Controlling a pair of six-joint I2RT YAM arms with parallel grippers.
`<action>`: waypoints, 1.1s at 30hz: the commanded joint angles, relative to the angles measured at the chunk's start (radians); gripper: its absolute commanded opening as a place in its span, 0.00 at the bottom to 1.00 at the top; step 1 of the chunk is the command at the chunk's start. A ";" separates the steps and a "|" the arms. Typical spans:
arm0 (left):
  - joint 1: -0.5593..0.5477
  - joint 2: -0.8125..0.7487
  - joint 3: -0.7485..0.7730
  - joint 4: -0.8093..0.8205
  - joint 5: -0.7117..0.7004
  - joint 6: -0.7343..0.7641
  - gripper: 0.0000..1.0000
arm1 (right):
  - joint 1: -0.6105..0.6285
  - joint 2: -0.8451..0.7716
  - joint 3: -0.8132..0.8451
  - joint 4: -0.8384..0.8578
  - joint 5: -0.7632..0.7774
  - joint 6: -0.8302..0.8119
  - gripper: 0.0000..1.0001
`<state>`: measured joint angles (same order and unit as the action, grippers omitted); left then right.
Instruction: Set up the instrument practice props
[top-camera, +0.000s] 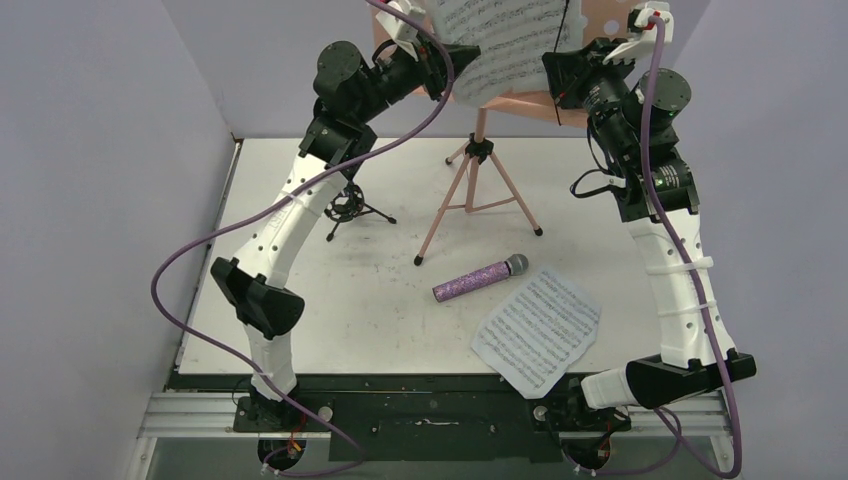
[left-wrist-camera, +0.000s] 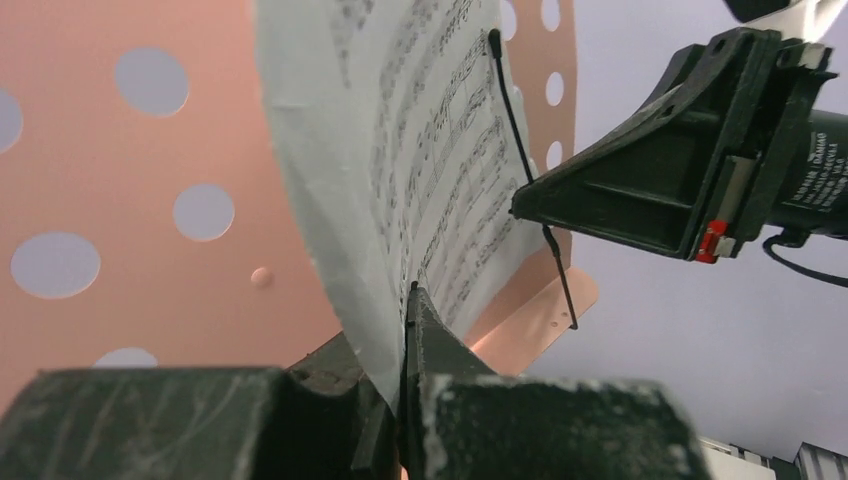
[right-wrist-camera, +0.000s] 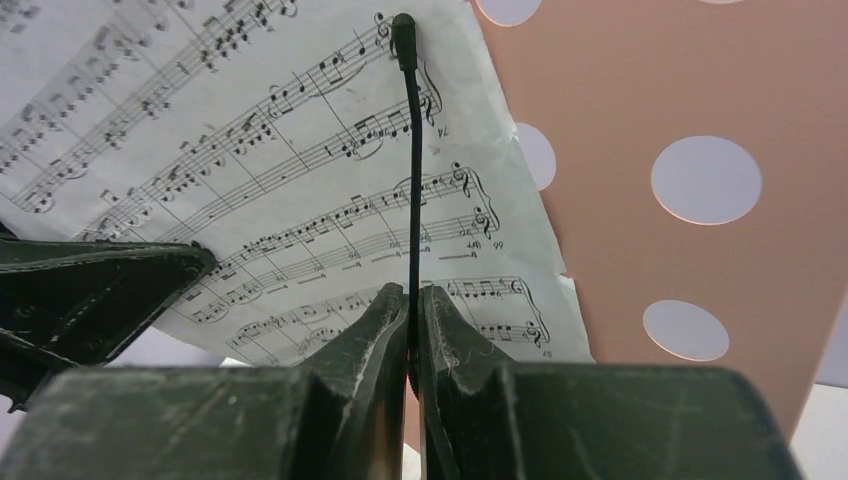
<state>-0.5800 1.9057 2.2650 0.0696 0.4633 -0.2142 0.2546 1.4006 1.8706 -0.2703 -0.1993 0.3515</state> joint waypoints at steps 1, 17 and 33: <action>-0.001 0.016 0.121 0.015 0.068 0.039 0.00 | 0.001 -0.041 -0.010 0.075 -0.048 -0.010 0.05; -0.001 0.167 0.296 0.017 0.178 0.003 0.00 | 0.001 -0.044 -0.004 0.075 -0.083 -0.023 0.05; 0.000 0.184 0.289 -0.010 0.190 -0.004 0.28 | 0.001 -0.035 0.013 0.076 -0.088 -0.018 0.05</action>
<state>-0.5800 2.0968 2.5198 0.0532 0.6540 -0.2169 0.2546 1.3960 1.8603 -0.2546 -0.2432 0.3260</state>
